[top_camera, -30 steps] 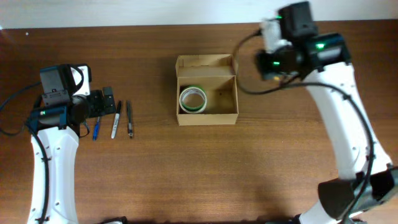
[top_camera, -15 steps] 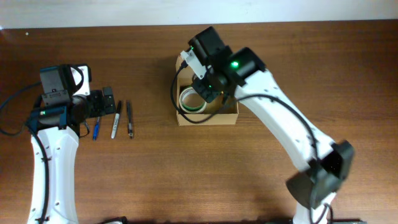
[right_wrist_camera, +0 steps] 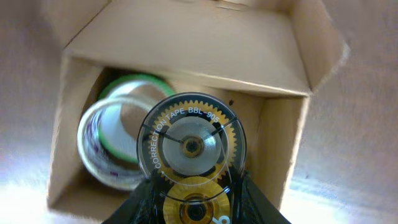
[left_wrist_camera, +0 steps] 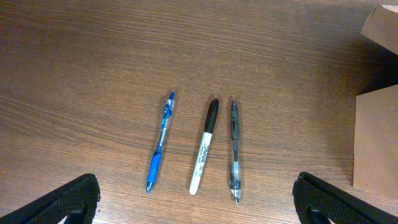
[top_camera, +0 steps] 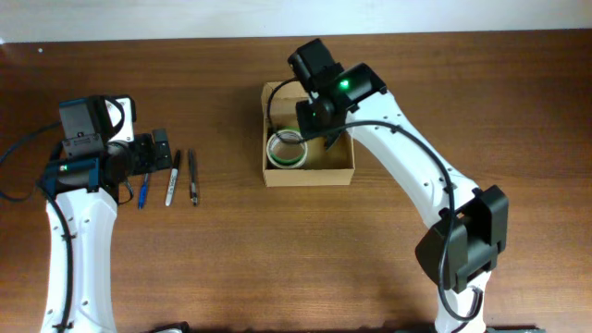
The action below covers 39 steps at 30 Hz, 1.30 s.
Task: Pack container
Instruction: 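Carry the correction tape into the box's right side and lower it, then release the correction tape and retract the right arm to the side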
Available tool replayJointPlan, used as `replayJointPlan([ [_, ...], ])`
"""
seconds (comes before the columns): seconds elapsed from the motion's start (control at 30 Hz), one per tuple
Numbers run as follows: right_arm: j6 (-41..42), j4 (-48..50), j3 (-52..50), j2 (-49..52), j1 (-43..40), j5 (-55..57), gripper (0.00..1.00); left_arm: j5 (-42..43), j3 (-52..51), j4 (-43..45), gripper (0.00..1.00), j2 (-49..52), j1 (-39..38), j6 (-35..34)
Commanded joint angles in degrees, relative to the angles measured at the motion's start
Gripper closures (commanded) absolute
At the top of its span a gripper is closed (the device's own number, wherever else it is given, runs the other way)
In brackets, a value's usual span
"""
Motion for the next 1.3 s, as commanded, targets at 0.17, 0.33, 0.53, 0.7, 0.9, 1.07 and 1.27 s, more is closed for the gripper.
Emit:
replayJointPlan([
  [0.17, 9.40, 1.70, -1.86, 5.46, -0.74, 0.33, 0.69, -0.20, 0.92, 0.13, 0.01, 0.28, 0.33, 0.87],
  [0.33, 9.38, 2.71, -3.85, 7.10, -2.86, 0.33, 0.69, -0.20, 0.92, 0.13, 0.00, 0.28, 0.33, 0.87],
  [0.53, 9.33, 2.71, -6.32, 7.15, -6.36, -1.53, 0.69, -0.20, 0.92, 0.13, 0.00, 0.28, 0.33, 0.87],
  [0.7, 6.60, 2.91, -7.74, 7.15, -6.51, -2.64, 0.64, -0.20, 0.92, 0.13, 0.00, 0.28, 0.33, 0.87],
  [0.9, 5.90, 2.91, -7.72, 7.15, -5.84, -2.47, 0.65, -0.20, 0.92, 0.13, 0.00, 0.28, 0.33, 0.87],
  [1.07, 5.88, 2.73, -7.72, 7.13, -5.84, -2.49, 0.64, -0.20, 0.92, 0.13, 0.01, 0.28, 0.33, 0.87],
  [1.27, 4.24, 2.62, -6.51, 4.48, -5.77, -2.69, 0.46, -0.20, 0.92, 0.13, 0.01, 0.28, 0.33, 0.87],
])
